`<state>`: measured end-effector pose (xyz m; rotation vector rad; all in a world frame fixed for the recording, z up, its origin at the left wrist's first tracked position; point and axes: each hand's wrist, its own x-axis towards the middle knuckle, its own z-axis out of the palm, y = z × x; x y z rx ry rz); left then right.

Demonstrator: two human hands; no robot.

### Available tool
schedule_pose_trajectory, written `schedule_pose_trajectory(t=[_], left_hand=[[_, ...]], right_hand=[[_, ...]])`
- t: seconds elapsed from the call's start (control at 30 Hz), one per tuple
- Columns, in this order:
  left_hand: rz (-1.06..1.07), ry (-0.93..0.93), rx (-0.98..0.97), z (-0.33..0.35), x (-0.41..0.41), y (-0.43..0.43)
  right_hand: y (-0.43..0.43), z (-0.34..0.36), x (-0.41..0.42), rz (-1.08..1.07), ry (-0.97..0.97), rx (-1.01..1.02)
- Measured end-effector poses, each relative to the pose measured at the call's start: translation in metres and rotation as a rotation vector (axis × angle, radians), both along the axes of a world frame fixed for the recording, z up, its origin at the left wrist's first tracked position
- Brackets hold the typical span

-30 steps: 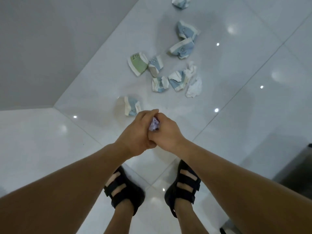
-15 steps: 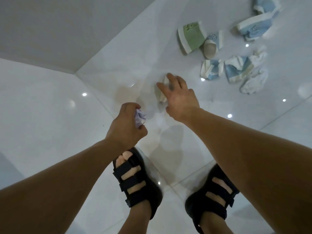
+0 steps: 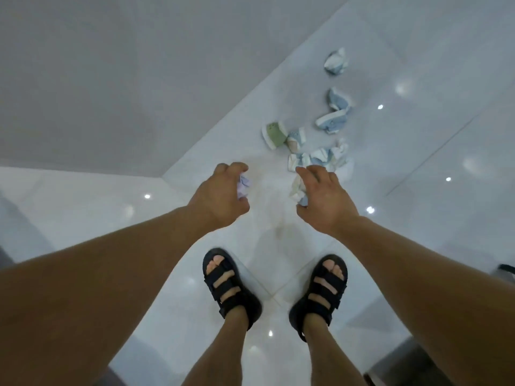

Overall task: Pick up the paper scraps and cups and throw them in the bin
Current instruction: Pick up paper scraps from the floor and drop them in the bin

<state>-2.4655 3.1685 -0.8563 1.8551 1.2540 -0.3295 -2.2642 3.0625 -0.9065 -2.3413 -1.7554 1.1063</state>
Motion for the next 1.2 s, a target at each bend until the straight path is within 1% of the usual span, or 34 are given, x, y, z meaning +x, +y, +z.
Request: schedule_pose_trajectory(t=[0.1, 0.17, 0.27, 0.37, 0.5, 0.63, 0.77, 0.87, 1.0, 1.13, 1.2], left_hand=[[-0.07, -0.033, 0.08, 0.09, 0.041, 0.016], [-0.12, -0.044, 0.116, 0.151, 0.065, 0.015], [-0.223, -0.048, 0.154, 0.233, 0.098, 0.004], [-0.314, -0.098, 0.168, 0.306, 0.125, -0.014], [-0.446, -0.211, 0.182, 0.389, 0.146, -0.048], [-0.604, -0.287, 0.135, 0.466, 0.145, -0.095], [-0.795, -0.318, 0.095, 0.52, 0.149, -0.161], [-0.963, -0.371, 0.073, 0.551, 0.154, -0.228], [-1.191, -0.434, 0.101, 0.578, 0.147, -0.338], [-1.429, -0.464, 0.212, 0.592, 0.125, -0.46], [-1.531, -0.473, 0.196, 0.598, 0.109, -0.525]], right_hand=[[0.014, 0.098, 0.029, -0.152, -0.02, 0.105], [0.011, 0.164, 0.045, -0.211, -0.039, 0.144], [-0.007, 0.255, 0.062, -0.271, -0.061, 0.169], [-0.04, 0.337, 0.07, -0.336, -0.113, 0.195], [-0.098, 0.43, 0.052, -0.501, -0.151, 0.185], [-0.172, 0.51, 0.007, -0.705, -0.172, 0.221], [-0.257, 0.566, -0.03, -0.93, -0.22, 0.235], [-0.327, 0.594, -0.06, -1.099, -0.256, 0.23], [-0.425, 0.618, -0.107, -1.326, -0.308, 0.237], [-0.534, 0.628, -0.171, -1.526, -0.346, 0.241], [-0.592, 0.632, -0.208, -1.617, -0.371, 0.221]])
